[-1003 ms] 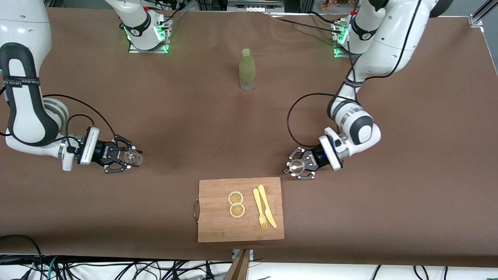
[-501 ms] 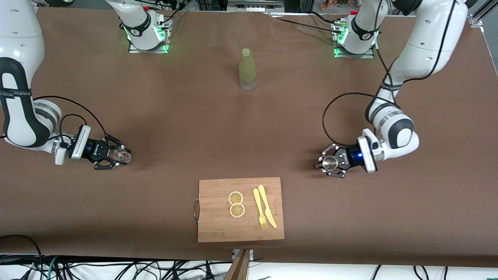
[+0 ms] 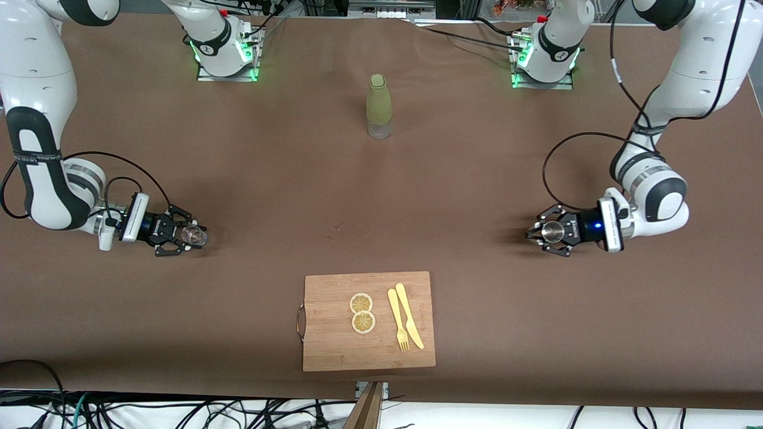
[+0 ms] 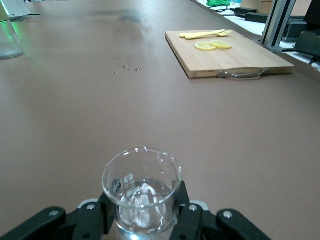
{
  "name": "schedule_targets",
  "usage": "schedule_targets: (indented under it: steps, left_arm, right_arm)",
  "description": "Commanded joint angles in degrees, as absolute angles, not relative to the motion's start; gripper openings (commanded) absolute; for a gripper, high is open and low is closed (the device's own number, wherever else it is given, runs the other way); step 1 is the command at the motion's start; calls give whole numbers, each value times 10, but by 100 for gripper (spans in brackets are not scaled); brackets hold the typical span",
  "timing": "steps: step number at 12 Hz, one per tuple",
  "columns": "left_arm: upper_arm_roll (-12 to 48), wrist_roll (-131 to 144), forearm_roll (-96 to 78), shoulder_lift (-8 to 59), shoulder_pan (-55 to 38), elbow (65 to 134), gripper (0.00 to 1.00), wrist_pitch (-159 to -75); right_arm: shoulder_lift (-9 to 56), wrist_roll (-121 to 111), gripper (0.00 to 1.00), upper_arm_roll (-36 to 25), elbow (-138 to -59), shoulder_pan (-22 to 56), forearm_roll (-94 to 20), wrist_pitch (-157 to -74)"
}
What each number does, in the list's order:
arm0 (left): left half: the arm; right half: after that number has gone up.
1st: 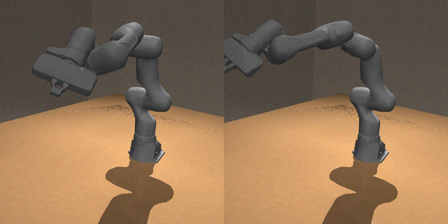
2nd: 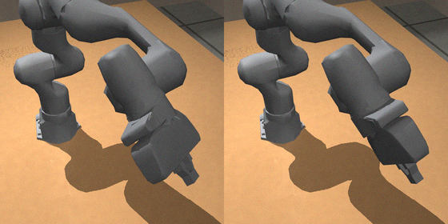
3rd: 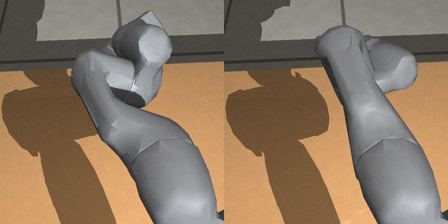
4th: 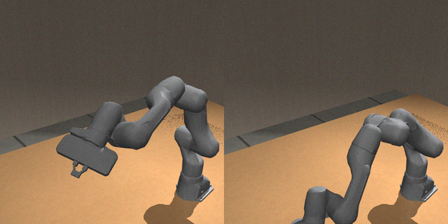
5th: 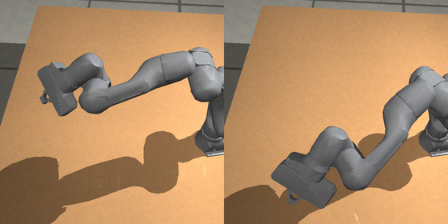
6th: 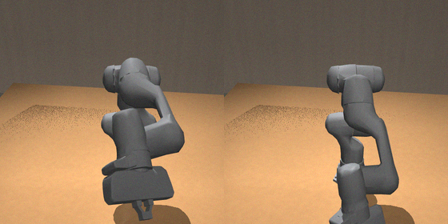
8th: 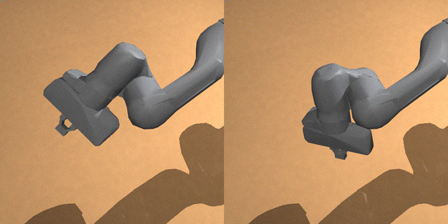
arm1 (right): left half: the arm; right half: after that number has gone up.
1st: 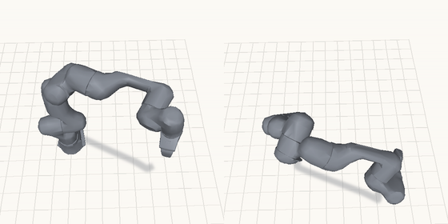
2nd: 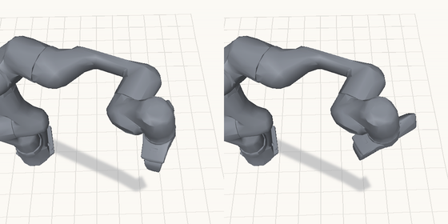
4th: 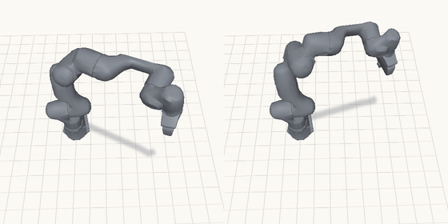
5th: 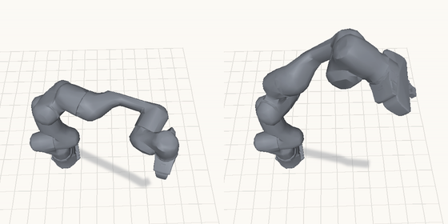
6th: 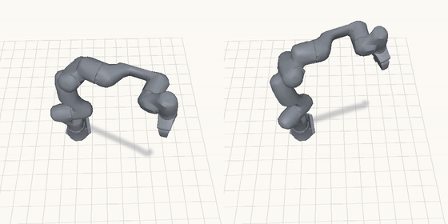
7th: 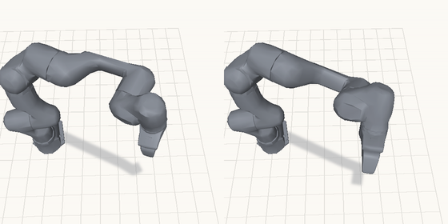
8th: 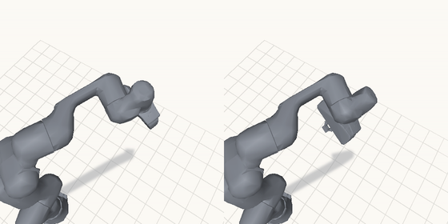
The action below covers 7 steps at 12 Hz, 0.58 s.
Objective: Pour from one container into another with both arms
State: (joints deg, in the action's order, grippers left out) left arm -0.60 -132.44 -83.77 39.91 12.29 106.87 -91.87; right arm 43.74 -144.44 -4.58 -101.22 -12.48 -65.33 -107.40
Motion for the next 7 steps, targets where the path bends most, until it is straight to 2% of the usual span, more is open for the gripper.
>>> schedule_targets:
  steps: [1, 5, 6, 7]
  left_arm:
    - [-1, -1371, -797, 402, 164, 1078, 0, -886]
    - [0, -1423, -751, 432, 214, 1071, 0, -861]
    - [0, -1435, -737, 437, 225, 1067, 0, -860]
    - [0, -1442, -732, 449, 234, 1057, 0, -859]
  right_arm:
    - [449, -1455, 29, -47, -1013, -133, -666, -1064]
    - [460, -1462, 29, -51, -1013, -132, -668, -1070]
    - [461, -1462, 36, -51, -1013, -132, -669, -1070]
    - [462, -1457, 68, -51, -1012, -132, -669, -1070]
